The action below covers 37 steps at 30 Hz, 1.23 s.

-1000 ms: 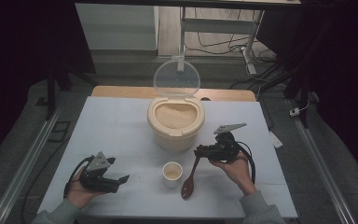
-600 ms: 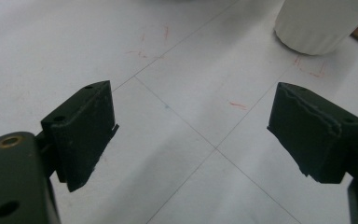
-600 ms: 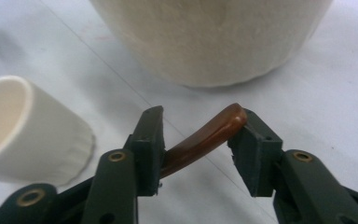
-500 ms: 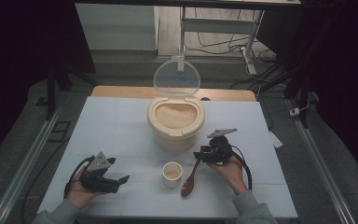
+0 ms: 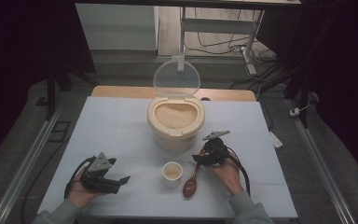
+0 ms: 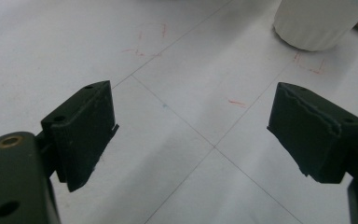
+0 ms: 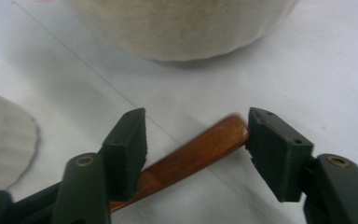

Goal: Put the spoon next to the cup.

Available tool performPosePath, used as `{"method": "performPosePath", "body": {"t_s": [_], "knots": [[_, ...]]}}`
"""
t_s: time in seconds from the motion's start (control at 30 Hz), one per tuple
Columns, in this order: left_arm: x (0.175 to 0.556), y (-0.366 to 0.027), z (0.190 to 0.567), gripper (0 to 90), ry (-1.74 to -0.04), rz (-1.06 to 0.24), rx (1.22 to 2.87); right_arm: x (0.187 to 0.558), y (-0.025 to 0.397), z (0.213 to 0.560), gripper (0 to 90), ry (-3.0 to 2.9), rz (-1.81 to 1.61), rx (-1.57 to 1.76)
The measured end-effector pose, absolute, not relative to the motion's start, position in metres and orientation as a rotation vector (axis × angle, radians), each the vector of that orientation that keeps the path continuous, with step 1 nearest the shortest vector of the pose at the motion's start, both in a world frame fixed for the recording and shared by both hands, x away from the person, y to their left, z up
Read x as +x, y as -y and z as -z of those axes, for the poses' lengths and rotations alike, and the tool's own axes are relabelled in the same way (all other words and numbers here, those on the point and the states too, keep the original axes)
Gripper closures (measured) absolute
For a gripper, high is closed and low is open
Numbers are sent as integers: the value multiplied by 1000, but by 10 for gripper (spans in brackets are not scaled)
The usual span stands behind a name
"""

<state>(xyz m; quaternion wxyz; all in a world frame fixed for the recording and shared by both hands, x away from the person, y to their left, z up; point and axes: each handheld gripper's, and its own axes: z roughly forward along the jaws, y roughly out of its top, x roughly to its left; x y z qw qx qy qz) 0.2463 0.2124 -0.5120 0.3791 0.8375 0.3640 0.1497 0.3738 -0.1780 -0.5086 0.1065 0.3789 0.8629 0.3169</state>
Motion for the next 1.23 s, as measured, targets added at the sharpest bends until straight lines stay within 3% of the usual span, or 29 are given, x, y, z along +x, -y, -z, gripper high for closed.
{"method": "performPosePath", "body": {"t_s": [0.17, 0.67, 1.0, 1.23], "knots": [[246, -213, 512, 145, -931, -386, 2138, 372, 186, 501, 339, -2465, -1005, 1140], [246, -215, 511, 135, -963, -382, 2114, 323, 245, 475, 397, -2377, -1337, 903], [247, -215, 511, 130, -971, -378, 2105, 302, 286, 481, 407, -2363, -1336, 901], [247, -215, 511, 124, -976, -374, 2099, 300, 292, 482, 410, -2360, -1318, 863]]}}
